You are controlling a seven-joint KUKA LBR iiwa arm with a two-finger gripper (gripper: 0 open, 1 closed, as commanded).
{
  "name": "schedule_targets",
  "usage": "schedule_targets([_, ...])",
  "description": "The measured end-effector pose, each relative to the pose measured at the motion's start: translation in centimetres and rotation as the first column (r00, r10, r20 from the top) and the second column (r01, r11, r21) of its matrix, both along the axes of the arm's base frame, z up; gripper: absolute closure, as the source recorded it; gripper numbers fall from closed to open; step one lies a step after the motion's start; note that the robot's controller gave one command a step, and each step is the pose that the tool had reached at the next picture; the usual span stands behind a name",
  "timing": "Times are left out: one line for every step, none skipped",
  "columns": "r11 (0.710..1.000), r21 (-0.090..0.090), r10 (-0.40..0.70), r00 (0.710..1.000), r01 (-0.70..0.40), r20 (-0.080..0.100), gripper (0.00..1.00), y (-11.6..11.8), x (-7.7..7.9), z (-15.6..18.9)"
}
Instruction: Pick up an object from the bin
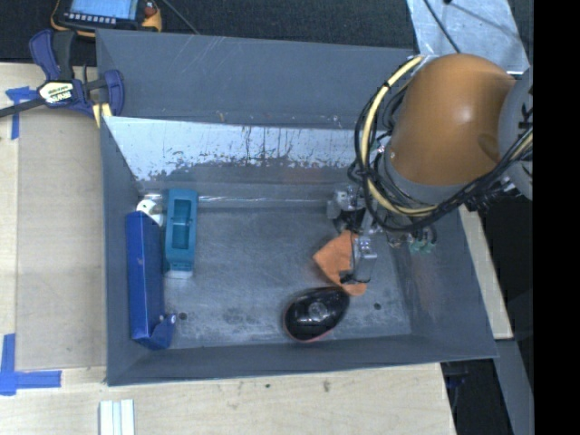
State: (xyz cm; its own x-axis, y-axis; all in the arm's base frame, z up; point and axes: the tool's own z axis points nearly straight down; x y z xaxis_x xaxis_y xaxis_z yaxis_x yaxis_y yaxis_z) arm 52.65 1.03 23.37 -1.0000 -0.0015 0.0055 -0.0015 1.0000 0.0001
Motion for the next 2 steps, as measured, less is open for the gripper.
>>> schedule_targets([1.0, 0.0, 0.0, 1.0, 0.0, 0.009, 0.0, 0.0, 0.1, 0.5])
schedule_targets([0.999, 0.0, -0.047, 0.999, 0.047, 0.014, 0.0, -4.0, 2.3, -7.4])
